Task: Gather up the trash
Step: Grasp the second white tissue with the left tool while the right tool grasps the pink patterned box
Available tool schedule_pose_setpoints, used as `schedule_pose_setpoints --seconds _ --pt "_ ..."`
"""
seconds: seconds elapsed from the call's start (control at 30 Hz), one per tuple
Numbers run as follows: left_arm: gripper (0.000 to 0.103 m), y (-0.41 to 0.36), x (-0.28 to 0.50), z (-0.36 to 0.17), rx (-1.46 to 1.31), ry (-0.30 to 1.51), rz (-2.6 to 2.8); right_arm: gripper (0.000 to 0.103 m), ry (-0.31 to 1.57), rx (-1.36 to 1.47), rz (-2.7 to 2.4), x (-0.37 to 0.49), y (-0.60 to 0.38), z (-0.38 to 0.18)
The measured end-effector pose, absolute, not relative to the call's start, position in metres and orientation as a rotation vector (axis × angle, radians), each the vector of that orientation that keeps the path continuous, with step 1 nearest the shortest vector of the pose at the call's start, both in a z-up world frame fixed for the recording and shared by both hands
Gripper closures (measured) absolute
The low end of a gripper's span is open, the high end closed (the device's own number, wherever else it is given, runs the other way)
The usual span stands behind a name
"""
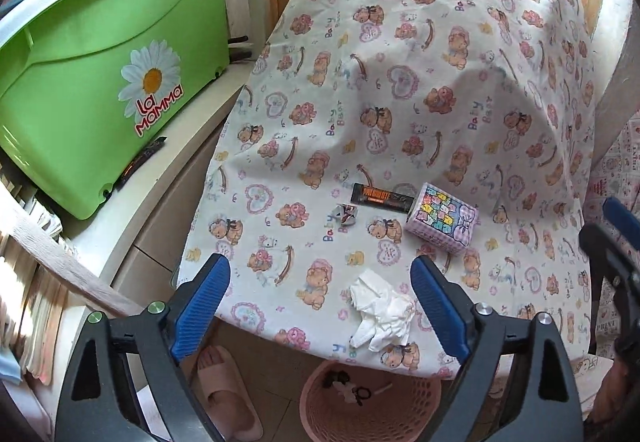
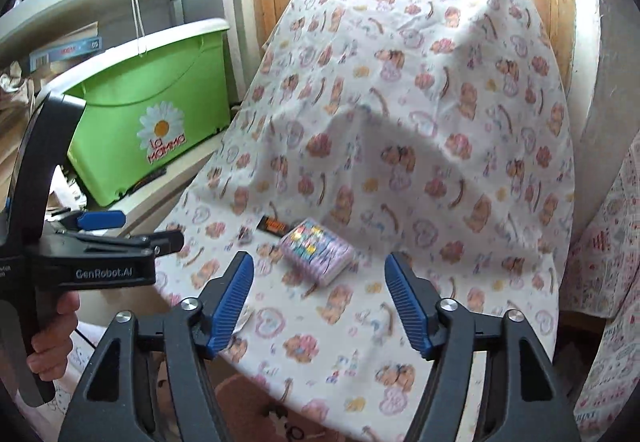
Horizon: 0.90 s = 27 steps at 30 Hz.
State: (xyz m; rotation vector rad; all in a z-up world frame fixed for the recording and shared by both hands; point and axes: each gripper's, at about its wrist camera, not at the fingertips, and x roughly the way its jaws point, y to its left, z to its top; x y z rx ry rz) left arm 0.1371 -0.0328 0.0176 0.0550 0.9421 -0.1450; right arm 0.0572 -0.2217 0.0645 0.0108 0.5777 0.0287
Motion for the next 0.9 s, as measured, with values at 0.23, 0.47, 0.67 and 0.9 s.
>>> schedule_pose_setpoints --seconds 0.23,0.47,0.67,0.9 --pt "0.013 -0.039 0.139 -0.030 0.088 1.010 -0.128 0.023 0.552 0.113 0.005 0.090 -0.268 0.057" --pt "0.013 -0.052 0.129 -0.047 0.065 1.070 -0.199 0.023 0.656 0.235 -0.031 0.111 -0.296 0.019" --pt "0.013 -0.066 0.125 -0.054 0.062 1.108 -0.260 0.023 0.672 0.310 -0.052 0.119 -0.311 0.014" --pt "0.038 -0.074 0.131 -0.071 0.085 1.142 -0.233 0.023 0.687 0.261 -0.058 0.121 -0.300 0.011"
